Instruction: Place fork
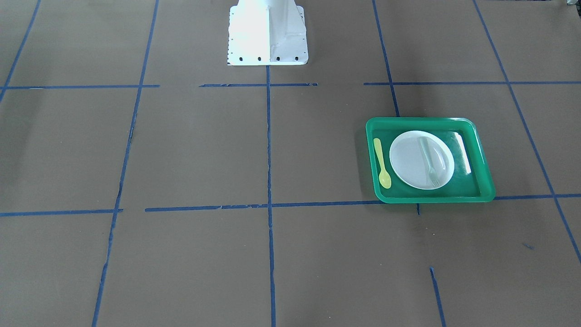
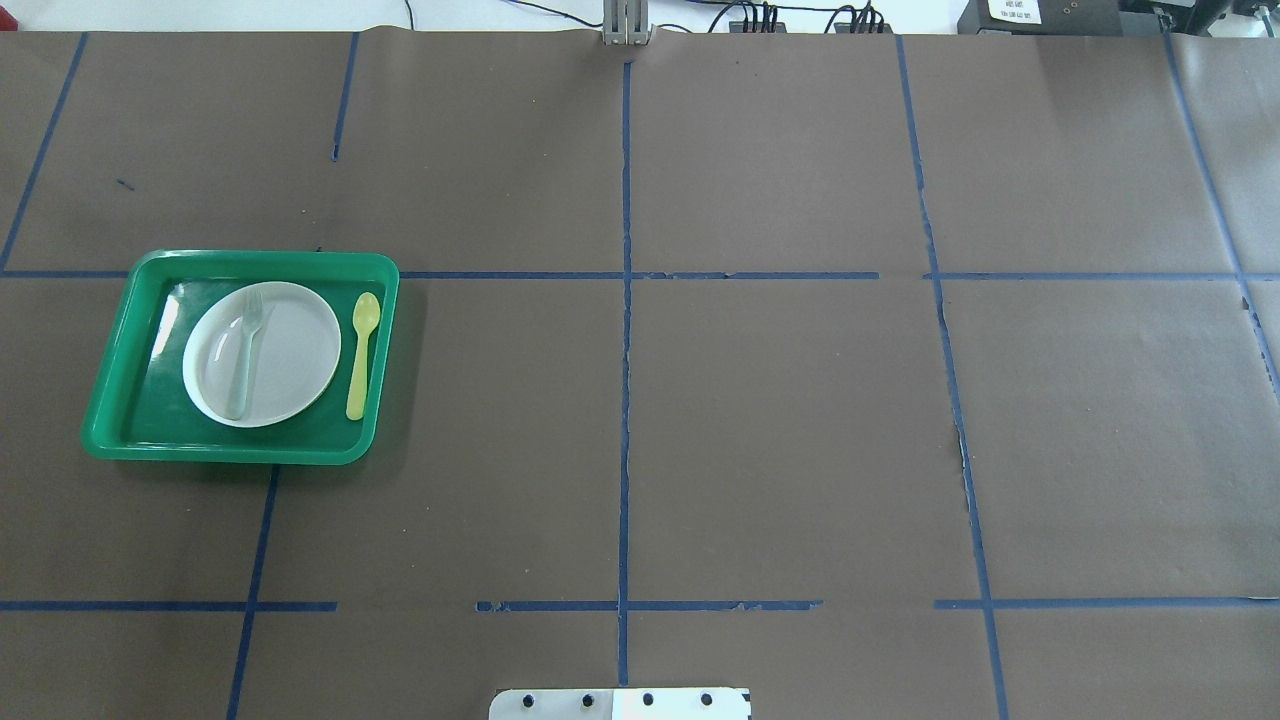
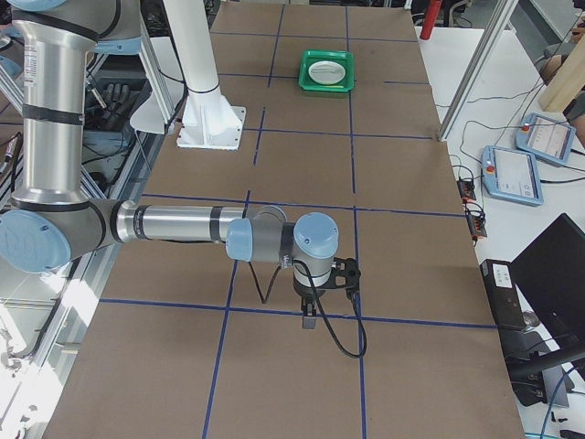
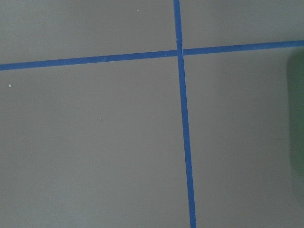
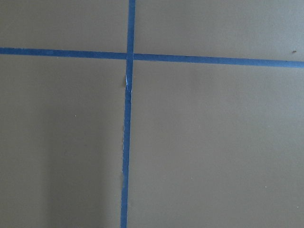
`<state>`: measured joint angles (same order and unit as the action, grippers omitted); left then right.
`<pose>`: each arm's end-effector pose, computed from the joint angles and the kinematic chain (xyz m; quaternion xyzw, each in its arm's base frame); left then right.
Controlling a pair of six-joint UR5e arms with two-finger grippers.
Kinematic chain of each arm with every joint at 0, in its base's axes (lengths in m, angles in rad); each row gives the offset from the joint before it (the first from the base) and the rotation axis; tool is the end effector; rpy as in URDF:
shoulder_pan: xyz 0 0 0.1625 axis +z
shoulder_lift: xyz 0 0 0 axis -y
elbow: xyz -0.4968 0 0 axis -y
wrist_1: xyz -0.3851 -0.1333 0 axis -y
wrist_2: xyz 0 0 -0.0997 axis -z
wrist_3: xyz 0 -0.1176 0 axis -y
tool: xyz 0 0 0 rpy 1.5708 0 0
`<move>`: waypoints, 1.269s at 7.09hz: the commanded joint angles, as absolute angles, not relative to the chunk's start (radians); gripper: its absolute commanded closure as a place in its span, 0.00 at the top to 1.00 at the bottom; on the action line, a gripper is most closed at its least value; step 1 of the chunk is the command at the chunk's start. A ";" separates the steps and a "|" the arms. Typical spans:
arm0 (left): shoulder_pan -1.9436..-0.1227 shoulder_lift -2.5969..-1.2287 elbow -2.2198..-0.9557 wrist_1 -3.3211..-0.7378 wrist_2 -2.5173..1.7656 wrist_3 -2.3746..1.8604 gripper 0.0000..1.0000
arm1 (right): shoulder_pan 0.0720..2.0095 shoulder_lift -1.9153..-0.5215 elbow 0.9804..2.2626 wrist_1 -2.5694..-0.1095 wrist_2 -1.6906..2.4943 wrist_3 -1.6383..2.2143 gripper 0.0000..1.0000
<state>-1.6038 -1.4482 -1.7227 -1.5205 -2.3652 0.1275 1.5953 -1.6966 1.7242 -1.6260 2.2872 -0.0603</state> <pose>-0.0633 -0.4203 0.7288 0.0214 0.3863 0.0395 0.9213 0.0663 -0.4183 0.7362 0.0019 -0.3508 -0.0119 0.9364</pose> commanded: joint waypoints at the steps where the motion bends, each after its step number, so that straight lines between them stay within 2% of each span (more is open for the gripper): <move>1: -1.603 -1.460 -1.714 -1.557 -2.362 0.130 1.00 | 1.595 -1.697 1.724 -1.626 2.287 -0.061 1.00; 3: -1.603 -1.503 -1.712 -1.566 -2.365 0.129 1.00 | 1.595 -1.697 1.724 -1.626 2.287 -0.061 1.00; 5: -1.553 -1.512 -1.796 -1.568 -2.367 0.047 1.00 | 1.595 -1.697 1.724 -1.626 2.287 -0.061 1.00; 7: -1.366 -1.513 -1.964 -1.569 -2.365 -0.284 1.00 | 1.595 -1.697 1.724 -1.626 2.287 -0.060 1.00; 9: -1.223 -1.520 -2.022 -1.689 -2.353 -0.557 1.00 | 1.595 -1.697 1.724 -1.626 2.287 -0.060 1.00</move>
